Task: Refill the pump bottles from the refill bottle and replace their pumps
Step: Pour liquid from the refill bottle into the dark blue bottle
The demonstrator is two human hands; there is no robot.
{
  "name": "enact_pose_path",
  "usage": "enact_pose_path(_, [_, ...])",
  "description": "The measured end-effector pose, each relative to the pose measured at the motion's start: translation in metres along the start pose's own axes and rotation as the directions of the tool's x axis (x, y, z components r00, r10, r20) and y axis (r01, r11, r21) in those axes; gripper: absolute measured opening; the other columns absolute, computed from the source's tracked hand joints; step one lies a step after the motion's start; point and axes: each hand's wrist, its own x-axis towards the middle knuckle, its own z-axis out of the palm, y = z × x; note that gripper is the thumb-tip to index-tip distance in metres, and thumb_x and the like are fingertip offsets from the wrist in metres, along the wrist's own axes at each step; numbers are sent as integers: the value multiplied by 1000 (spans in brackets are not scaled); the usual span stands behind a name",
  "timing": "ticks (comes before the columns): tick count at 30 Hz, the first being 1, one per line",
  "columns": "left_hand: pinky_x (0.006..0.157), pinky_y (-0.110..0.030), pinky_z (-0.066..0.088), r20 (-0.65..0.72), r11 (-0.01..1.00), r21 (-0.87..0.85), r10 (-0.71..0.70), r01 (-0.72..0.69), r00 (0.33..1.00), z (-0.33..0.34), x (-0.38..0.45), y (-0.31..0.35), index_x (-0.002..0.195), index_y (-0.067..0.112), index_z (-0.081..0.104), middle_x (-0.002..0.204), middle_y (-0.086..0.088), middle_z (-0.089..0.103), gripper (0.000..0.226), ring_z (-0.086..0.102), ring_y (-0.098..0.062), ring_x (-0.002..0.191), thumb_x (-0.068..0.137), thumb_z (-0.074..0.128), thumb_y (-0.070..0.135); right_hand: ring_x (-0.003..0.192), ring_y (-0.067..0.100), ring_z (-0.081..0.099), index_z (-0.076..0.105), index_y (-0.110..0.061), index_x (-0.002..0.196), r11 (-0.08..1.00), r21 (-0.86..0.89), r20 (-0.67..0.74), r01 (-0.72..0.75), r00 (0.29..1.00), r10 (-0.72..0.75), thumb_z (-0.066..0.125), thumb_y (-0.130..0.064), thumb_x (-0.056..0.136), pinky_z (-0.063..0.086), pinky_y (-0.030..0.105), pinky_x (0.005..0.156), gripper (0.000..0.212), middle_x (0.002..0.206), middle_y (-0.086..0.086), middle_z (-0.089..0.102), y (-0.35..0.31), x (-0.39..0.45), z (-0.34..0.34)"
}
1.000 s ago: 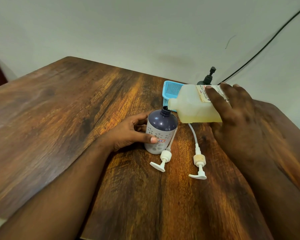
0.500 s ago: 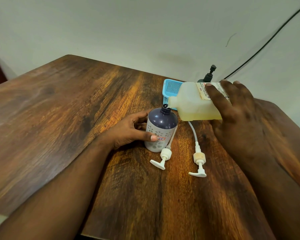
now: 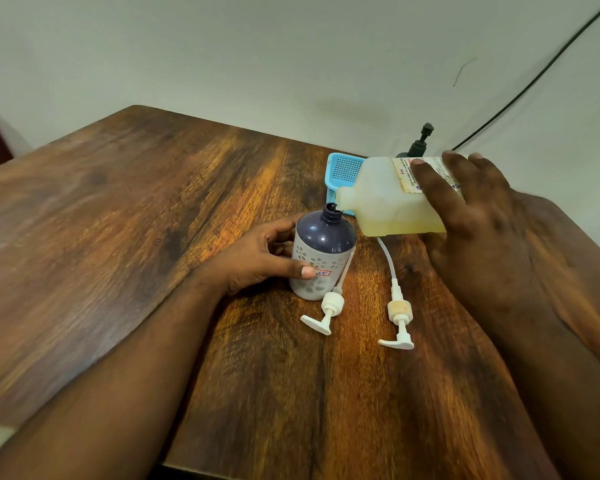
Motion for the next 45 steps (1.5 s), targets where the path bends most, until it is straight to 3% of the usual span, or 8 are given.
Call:
enact_pose_path(6, [92,-19,51,0,1000,7,15,-15,1000,0,1,-2,132,34,57,129,8,66,70,61,-9,120,72,81,7,144,39,17,32,-21,148,1000,0,-1,4,1000,-4,61,-22,86,25,66,108,69,156,18,27,0,0,0])
enact_pose_path(10, [93,-20,51,2,1000,29,4,-4,1000,0,-1,-1,132,37,57,130,9,66,71,60,-9,121,69,84,19,144,41,18,33,-20,148,1000,1,-1,5,1000,-5,56,-27,85,25,66,108,68,155,20,28,-2,0,-2])
enact_pose_path(13, [96,-21,50,-1,999,43,2,-2,1000,0,-1,0,135,34,55,131,9,65,74,59,-9,122,68,84,22,144,41,18,34,-19,148,1000,2,-7,6,1000,-6,64,-21,85,24,66,109,70,155,20,28,-2,0,-2])
enact_pose_path(19, [106,-36,46,-10,998,63,-7,8,1000,0,-2,1,140,26,52,133,6,64,76,57,-13,125,72,81,11,144,40,17,32,-20,148,1000,-18,14,-1,1000,1,65,-23,85,24,66,109,72,156,19,26,-2,-1,-3])
enact_pose_path(26, [90,-14,50,-4,999,43,1,-1,1000,1,-2,3,132,32,56,127,13,66,69,61,-3,117,72,81,8,145,38,16,30,-21,149,1000,-21,24,-3,1000,4,63,-23,86,23,64,110,71,156,17,25,-2,-2,-1])
enact_pose_path(31, [92,-17,50,-8,999,50,-2,3,1000,1,-3,4,137,30,54,130,11,65,72,60,-5,119,73,81,8,145,37,19,31,-19,149,1000,10,20,-12,1000,12,61,-28,87,20,59,114,69,156,16,28,-1,-5,3])
enact_pose_path(36, [105,-35,47,-9,998,57,-6,7,1000,1,-2,3,139,29,53,133,7,64,75,57,-13,125,73,82,11,144,36,24,30,-19,149,996,68,7,-64,998,64,69,-21,85,19,59,115,75,155,14,30,-2,-12,19])
enact_pose_path(45, [92,-14,48,17,1000,24,17,-17,1000,3,-3,7,125,50,60,131,15,64,65,59,-4,121,71,83,21,137,40,36,35,-17,146,977,164,-52,-136,988,146,77,-18,77,26,61,113,81,148,17,42,10,-18,50])
